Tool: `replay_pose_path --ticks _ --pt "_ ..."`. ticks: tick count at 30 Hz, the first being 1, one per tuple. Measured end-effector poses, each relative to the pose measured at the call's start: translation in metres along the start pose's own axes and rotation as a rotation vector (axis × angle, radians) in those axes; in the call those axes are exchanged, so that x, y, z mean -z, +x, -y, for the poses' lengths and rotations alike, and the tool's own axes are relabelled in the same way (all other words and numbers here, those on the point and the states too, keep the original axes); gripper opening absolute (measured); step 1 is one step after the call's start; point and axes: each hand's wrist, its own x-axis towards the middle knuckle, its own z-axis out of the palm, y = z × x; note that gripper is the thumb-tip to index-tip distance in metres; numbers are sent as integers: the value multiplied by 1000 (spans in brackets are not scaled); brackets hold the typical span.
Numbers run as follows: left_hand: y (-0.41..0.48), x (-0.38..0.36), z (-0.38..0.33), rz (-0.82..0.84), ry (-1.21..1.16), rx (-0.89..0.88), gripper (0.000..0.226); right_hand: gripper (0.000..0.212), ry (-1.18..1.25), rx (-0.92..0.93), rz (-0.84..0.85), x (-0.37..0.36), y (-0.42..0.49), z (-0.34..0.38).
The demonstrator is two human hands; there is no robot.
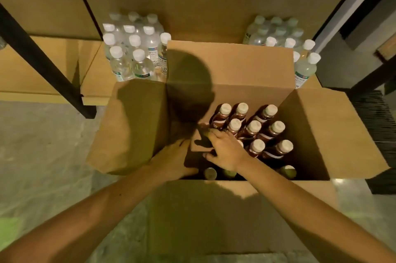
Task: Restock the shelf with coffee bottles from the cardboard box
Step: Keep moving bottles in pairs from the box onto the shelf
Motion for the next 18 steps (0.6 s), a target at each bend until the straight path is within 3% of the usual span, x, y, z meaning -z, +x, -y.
replay_pose_path --ticks 5,8,13,18 --pt "11 -6 14 189 61 80 95 66 -58 104 266 4 -8 6" --pt "11 -10 15 203 107 86 66 44 -7 95 356 1 -7 5" --pt "12 -12 16 214 238 102 28 27 104 86 473 9 -3 -3" --pt "25 -15 17 290 321 146 26 27 42 68 542 2 4 -5"
